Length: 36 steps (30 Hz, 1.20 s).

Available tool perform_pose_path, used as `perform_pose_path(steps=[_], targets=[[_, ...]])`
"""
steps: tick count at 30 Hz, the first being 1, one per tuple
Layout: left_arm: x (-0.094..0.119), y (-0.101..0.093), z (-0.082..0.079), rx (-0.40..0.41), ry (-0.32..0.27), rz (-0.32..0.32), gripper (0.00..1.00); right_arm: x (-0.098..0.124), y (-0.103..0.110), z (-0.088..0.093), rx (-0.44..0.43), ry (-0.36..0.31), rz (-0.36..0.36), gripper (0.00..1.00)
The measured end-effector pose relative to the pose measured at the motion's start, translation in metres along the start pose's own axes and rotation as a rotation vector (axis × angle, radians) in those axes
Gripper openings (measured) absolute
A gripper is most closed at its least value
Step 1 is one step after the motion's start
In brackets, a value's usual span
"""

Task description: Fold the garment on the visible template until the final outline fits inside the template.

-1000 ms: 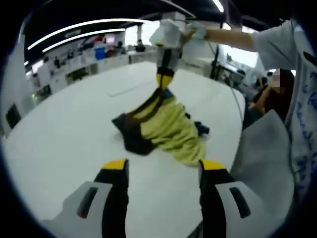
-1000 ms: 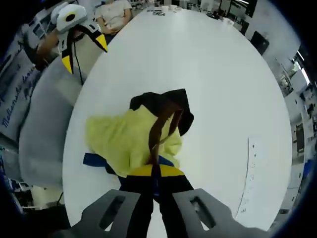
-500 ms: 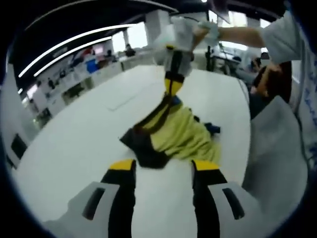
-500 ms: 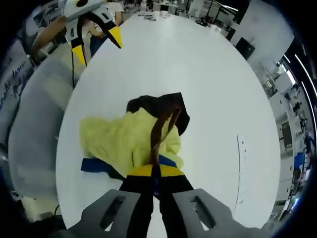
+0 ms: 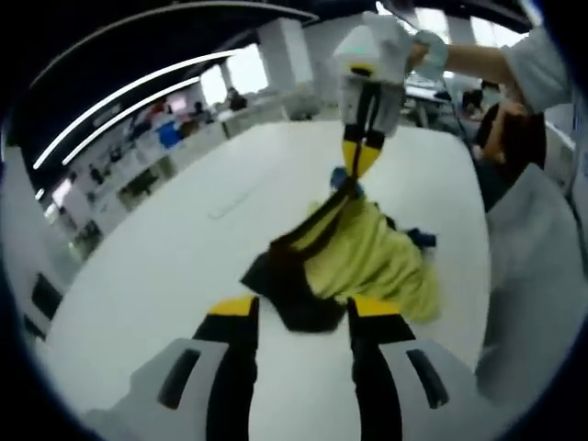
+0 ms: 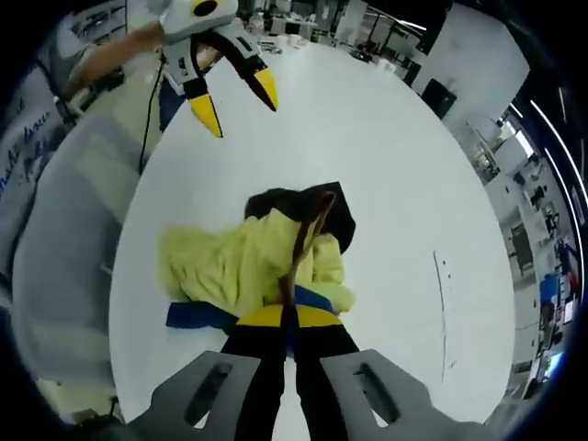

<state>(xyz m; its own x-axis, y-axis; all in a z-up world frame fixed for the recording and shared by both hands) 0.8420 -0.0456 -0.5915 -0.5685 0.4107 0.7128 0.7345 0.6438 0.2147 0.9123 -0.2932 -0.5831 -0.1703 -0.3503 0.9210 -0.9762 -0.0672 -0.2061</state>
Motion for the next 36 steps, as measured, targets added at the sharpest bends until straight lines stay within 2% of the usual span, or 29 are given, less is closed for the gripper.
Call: perform_pose_path(steps=[6,9,13,14,15,19,23,28,36], targets=[[-0.016,0.006,-0.003,-0.048,0.025,-0.018,0.33,0.004,0.014,0.001,-0.009,-0.013,0.010,0.03],[-0.023,0.010,-0.006,-0.090,0.026,-0.033,0.31,0.005,0.013,0.003,-0.016,-0.020,0.014,0.03],[-0.032,0.011,-0.011,-0.136,0.039,-0.012,0.27,0.006,0.016,0.004,-0.019,-0.027,0.016,0.03],[-0.036,0.013,-0.014,-0.187,0.038,-0.003,0.27,0.006,0.017,0.004,-0.020,-0.030,0.017,0.03],[-0.038,0.012,-0.014,-0.180,0.049,-0.007,0.27,0.006,0.017,0.004,-0.021,-0.031,0.016,0.03],[-0.048,0.016,-0.018,-0.246,0.072,-0.005,0.26,0.004,0.021,0.006,-0.024,-0.035,0.013,0.03],[-0.056,0.014,-0.024,-0.322,0.090,0.019,0.24,0.005,0.023,0.007,-0.025,-0.044,0.015,0.03],[-0.065,0.017,-0.029,-0.366,0.096,0.033,0.22,0.006,0.024,0.009,-0.031,-0.054,0.020,0.03],[-0.081,0.021,-0.033,-0.463,0.126,0.103,0.19,0.008,0.025,0.012,-0.039,-0.063,0.023,0.03]])
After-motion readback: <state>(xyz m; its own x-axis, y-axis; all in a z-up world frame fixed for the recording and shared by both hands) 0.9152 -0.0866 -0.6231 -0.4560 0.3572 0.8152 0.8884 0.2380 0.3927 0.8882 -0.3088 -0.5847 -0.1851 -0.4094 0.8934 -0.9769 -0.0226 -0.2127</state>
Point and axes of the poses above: the point that each gripper's makers call its tool centre point, and the gripper's own axes: x roughly backward along the fingers, y roughly to its left, z roughly out of its underside, the point moved 9 cm from there along x, roughly backward along the fingers, and after that the axes turned 9 degrees about y, right-handed, at the moved point
